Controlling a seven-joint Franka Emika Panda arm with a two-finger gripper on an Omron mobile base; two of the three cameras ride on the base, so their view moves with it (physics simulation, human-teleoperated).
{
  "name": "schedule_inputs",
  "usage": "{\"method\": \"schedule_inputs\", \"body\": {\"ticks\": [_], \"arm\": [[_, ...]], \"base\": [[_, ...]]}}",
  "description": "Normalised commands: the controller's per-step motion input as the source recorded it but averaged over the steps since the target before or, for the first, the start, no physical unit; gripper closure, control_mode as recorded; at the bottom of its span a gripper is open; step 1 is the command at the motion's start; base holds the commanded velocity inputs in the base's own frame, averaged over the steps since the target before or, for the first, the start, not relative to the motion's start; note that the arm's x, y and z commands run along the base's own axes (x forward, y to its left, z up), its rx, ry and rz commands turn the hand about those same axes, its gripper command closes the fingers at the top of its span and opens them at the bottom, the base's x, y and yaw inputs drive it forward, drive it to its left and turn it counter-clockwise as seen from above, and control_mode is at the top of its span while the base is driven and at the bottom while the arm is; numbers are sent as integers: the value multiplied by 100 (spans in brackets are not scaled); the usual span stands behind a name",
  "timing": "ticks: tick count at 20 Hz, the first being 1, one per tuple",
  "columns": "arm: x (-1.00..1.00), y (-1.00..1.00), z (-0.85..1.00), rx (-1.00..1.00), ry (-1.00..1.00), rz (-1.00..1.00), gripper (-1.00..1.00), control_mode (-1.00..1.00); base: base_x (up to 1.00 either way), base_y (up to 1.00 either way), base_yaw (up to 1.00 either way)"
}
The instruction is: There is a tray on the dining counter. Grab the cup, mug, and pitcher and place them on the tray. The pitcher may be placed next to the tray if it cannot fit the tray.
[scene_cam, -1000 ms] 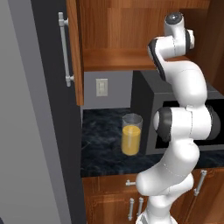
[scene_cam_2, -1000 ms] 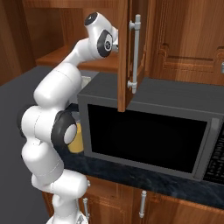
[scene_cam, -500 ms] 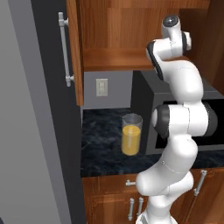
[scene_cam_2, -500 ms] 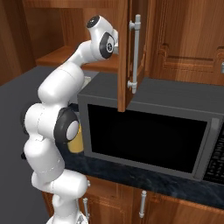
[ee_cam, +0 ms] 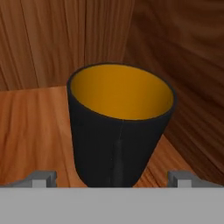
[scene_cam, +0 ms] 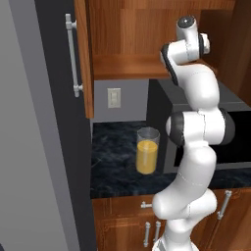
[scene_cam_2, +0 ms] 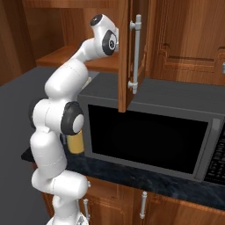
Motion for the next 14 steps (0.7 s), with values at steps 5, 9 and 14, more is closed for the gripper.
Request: {"method": "schedule_inputs", "body": {"ticks": [5, 9, 14], "arm": [[21, 0, 0, 0, 6, 0, 100, -100], [1, -2, 0, 0, 5, 0, 100, -100], [0, -3, 0, 0, 5, 0, 100, -100]], "base": [[0, 0, 0], [0, 0, 0], [0, 0, 0]]}}
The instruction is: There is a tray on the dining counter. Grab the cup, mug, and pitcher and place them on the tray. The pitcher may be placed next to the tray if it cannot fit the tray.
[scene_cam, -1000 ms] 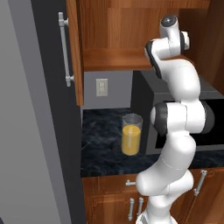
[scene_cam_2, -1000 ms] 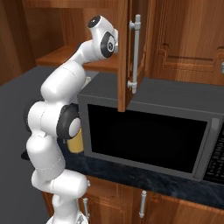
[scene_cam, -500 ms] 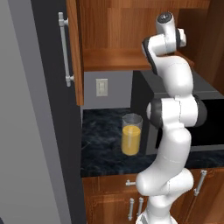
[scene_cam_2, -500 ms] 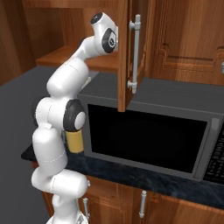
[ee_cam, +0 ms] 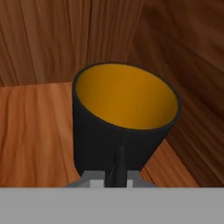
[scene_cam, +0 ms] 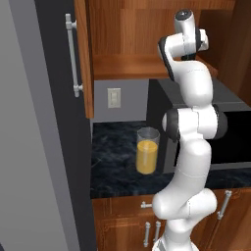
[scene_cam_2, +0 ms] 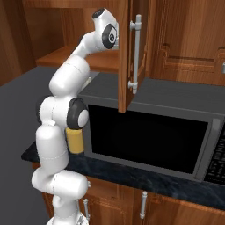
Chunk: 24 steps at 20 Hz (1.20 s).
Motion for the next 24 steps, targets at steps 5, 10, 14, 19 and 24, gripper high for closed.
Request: {"method": "schedule_inputs", "body": {"ticks": [5, 10, 14, 19, 24], "arm": [[-11, 0, 0, 0, 1, 0, 100, -100], [-60, 0, 0, 0, -2, 0, 100, -100], [-85, 0, 0, 0, -6, 0, 100, -100], [-100, 8, 0, 0, -11, 0, 100, -100], [-100, 21, 0, 0, -12, 0, 100, -100]], "base": [[0, 0, 0], [0, 0, 0], [0, 0, 0], [0, 0, 0], [0, 0, 0]]}}
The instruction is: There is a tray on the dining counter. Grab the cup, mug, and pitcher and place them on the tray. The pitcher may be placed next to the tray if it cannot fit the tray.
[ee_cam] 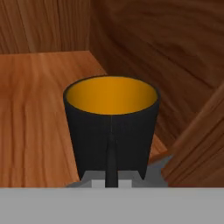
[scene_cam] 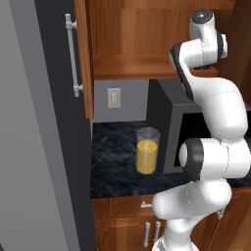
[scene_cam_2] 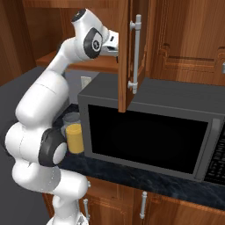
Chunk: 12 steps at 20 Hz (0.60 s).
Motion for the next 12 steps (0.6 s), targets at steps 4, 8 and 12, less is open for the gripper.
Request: {"method": "schedule_inputs", "body": {"ticks": [4, 8, 12], "arm": [[-100, 40, 0, 0, -13, 0, 100, -100], [-100, 52, 0, 0, -14, 0, 100, -100], [-100, 49, 0, 0, -11, 0, 100, -100]], "base": [[0, 0, 0], [0, 0, 0], [0, 0, 0]]}}
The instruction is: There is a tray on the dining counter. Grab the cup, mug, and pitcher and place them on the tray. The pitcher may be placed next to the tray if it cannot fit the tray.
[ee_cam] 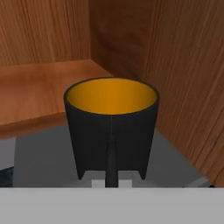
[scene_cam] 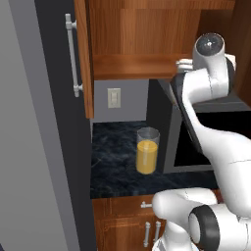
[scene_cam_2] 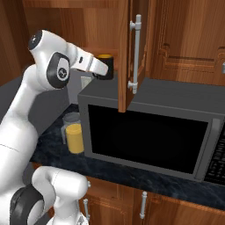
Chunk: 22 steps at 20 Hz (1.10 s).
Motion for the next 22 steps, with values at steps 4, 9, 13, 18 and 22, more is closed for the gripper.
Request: {"method": "schedule_inputs", "body": {"ticks": [4, 9, 13, 18, 22], "arm": [[-100, 40, 0, 0, -4, 0, 100, -100], [-100, 28, 0, 0, -1, 0, 100, -100], [-100, 25, 0, 0, 0, 0, 100, -100], [-90, 17, 0, 0, 0, 0, 100, -100], [-57, 8, 0, 0, 0, 0, 100, -100]], "base": [[0, 0, 0], [0, 0, 0], [0, 0, 0], [0, 0, 0], [0, 0, 0]]}}
